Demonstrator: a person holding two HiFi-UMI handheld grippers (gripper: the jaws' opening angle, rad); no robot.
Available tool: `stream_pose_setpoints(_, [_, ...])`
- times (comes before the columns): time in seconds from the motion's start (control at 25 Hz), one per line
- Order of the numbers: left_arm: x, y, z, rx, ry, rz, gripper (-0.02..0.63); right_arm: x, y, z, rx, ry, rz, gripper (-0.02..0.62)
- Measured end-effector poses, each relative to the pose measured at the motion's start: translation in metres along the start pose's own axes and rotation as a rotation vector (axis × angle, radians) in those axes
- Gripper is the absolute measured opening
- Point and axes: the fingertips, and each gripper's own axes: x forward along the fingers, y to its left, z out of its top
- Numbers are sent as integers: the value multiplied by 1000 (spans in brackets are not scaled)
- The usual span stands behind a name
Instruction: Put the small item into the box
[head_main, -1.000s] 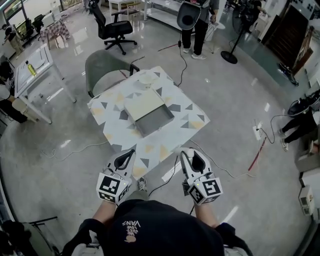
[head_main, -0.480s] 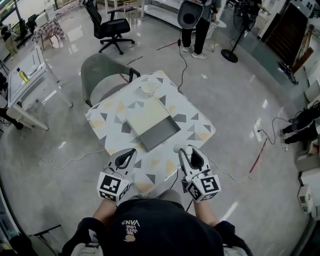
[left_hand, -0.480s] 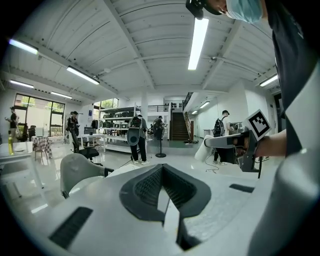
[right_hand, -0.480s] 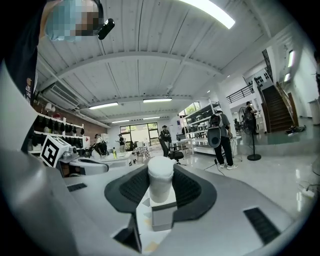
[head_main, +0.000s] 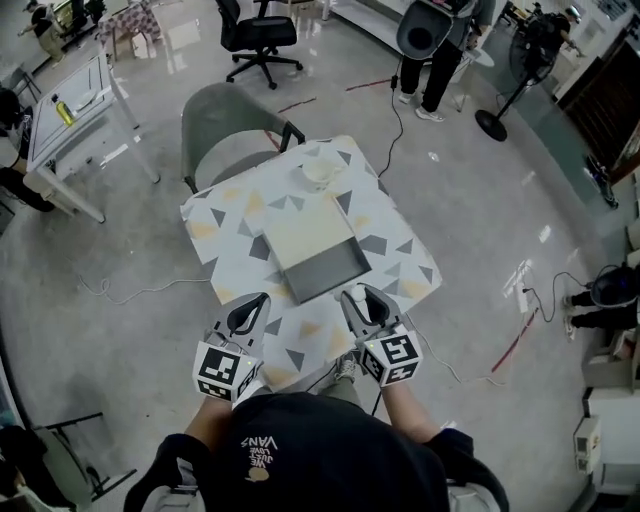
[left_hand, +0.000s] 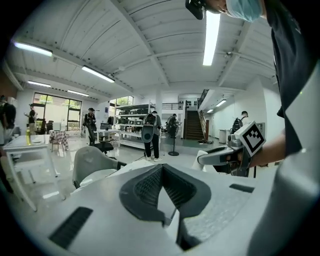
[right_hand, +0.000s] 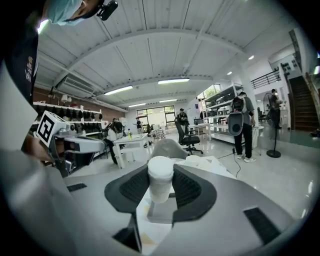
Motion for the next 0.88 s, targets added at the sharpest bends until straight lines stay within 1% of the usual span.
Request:
stream_pose_setpoints(0.2, [-3,2,0,-52,-11,135,6,36,-7,-21,-68,95,133,133])
stream_pose_setpoints(0.4, [-9,-6,-8,-99,-5,227,6,71,-15,-47,-171,211,237,133])
stream_pose_setpoints(0.6, [-23,-9,-21,-143,13,311,6,104,-20,-80,-288,349,289,135])
stream_pose_setpoints(0.88, [-50,0,-34,-180,11,428,6,133,-13,-121,-405,494,335,135])
